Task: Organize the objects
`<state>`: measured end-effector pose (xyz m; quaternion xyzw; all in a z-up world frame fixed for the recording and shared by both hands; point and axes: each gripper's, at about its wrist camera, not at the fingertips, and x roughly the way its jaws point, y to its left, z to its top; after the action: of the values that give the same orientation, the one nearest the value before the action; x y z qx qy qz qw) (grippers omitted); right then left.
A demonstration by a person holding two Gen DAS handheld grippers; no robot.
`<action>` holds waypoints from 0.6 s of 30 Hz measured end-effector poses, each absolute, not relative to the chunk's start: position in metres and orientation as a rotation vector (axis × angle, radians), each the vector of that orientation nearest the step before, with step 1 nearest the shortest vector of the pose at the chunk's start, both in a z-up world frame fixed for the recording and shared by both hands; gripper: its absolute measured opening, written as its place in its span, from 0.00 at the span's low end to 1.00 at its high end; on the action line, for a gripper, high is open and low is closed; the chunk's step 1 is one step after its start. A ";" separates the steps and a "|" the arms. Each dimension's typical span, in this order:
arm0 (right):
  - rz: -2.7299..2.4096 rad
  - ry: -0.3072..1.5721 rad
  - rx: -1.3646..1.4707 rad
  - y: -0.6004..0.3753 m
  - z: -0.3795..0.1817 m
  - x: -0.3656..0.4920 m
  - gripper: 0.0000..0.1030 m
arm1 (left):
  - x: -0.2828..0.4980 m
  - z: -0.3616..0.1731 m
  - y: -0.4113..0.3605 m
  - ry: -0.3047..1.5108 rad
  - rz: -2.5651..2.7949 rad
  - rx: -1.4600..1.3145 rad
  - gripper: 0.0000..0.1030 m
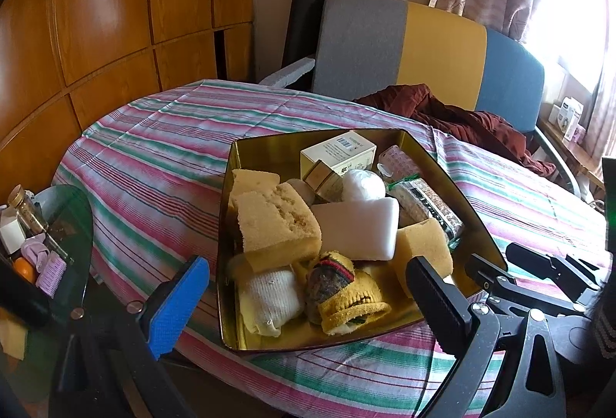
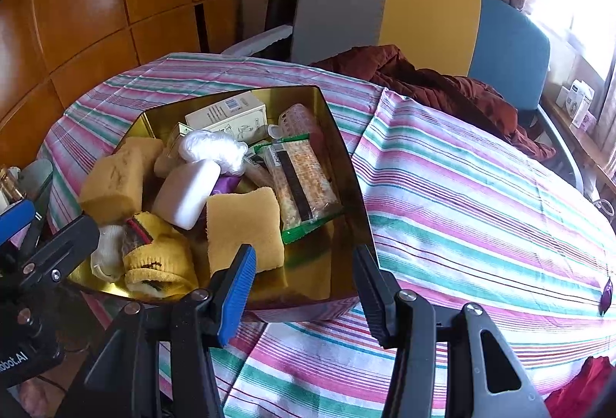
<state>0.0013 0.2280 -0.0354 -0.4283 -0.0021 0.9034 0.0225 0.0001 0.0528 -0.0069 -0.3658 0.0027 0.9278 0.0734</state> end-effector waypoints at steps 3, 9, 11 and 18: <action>2.799 -0.009 -1.332 0.226 -0.037 0.000 0.50 | -0.001 -0.008 0.053 0.009 2.784 -1.108 1.00; 2.799 -0.010 -1.342 0.225 -0.039 -0.001 0.50 | -0.003 -0.010 0.054 0.018 2.784 -1.115 1.00; 2.800 -0.009 -1.345 0.225 -0.040 -0.002 0.50 | -0.003 -0.011 0.055 0.025 2.786 -1.118 1.00; 2.800 -0.010 -1.349 0.224 -0.041 -0.003 0.50 | -0.002 -0.012 0.054 0.035 2.793 -1.116 1.00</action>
<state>-0.0027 0.2237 -0.0411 -0.4339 -0.0032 0.9008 0.0169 -0.0023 0.0544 -0.0120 -0.3703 0.0118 0.9264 0.0669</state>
